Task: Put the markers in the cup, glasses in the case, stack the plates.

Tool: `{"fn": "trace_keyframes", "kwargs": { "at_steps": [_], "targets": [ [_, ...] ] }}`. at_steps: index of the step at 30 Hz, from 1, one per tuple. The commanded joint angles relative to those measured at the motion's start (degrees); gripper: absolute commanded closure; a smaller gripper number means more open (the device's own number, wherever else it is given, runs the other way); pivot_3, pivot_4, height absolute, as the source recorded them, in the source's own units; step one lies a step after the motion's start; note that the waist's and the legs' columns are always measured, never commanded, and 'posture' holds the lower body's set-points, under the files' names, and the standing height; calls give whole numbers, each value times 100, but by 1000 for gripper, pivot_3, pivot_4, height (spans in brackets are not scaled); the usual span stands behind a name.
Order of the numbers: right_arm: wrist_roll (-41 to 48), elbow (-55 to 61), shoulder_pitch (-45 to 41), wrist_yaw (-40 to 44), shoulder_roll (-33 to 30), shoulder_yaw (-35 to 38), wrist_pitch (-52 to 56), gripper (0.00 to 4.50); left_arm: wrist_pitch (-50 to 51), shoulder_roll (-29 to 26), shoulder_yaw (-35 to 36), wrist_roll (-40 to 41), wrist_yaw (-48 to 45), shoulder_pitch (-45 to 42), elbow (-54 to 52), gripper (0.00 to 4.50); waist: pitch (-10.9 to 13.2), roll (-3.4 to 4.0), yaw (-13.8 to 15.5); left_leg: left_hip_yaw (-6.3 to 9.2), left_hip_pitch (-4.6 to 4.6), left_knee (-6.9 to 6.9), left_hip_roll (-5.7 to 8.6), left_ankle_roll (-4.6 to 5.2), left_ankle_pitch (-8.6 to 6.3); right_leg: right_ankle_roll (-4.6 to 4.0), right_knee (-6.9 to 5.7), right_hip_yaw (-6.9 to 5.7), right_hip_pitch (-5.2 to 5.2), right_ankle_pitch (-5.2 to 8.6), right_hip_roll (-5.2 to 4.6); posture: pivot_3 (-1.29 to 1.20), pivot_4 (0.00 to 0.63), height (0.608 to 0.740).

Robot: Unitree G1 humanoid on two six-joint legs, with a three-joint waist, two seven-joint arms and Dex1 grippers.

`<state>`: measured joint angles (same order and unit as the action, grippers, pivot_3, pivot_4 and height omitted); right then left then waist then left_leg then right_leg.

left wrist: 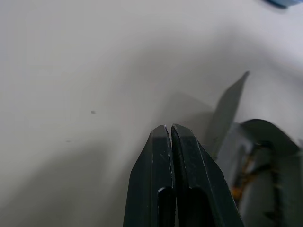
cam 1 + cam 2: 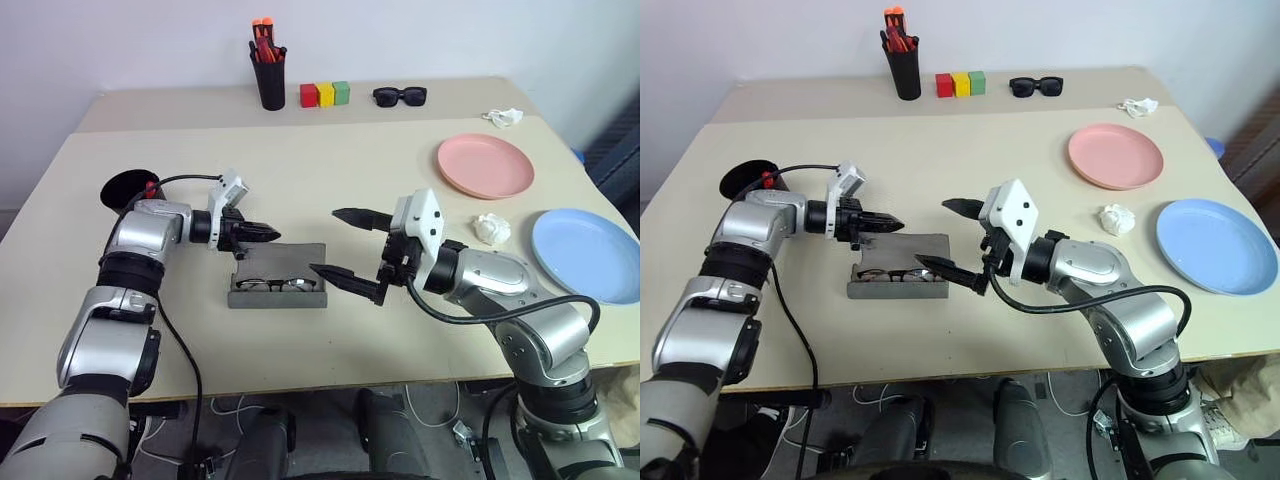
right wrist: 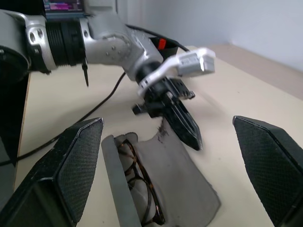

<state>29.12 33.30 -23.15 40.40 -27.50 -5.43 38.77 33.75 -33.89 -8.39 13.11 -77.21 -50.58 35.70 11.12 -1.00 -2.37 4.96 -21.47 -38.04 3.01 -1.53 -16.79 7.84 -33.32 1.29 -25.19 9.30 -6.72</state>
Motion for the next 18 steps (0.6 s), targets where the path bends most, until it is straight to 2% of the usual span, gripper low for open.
{"fn": "trace_keyframes", "kwargs": {
  "at_steps": [1, 10, 18],
  "targets": [
    [-56, 16, -55, -40, -50, 7, -137, 0, 230, -204, -60, 114, -311, 248, -579, 4423, 0, 0, 2, 0, 1, 0, 0, 0, 0, 0, 0, 0, 0, 0, 0, 0, 150, 740],
    [-79, -49, -83, -39, -75, -12, -178, 0, 460, -577, -51, 381, -573, 1139, -2061, 4423, 0, 0, 30, 2, -1, -1, 0, 0, 0, 0, 0, 1, 0, 0, 0, 0, 150, 740],
    [-172, -163, -138, -42, -75, -29, -254, 0, 516, -669, 168, 693, -362, 1461, -2656, 4423, 0, 0, 37, 2, 0, -1, 0, 0, 0, -1, 0, 0, 0, 0, 0, 0, 150, 740]
  ]
}}
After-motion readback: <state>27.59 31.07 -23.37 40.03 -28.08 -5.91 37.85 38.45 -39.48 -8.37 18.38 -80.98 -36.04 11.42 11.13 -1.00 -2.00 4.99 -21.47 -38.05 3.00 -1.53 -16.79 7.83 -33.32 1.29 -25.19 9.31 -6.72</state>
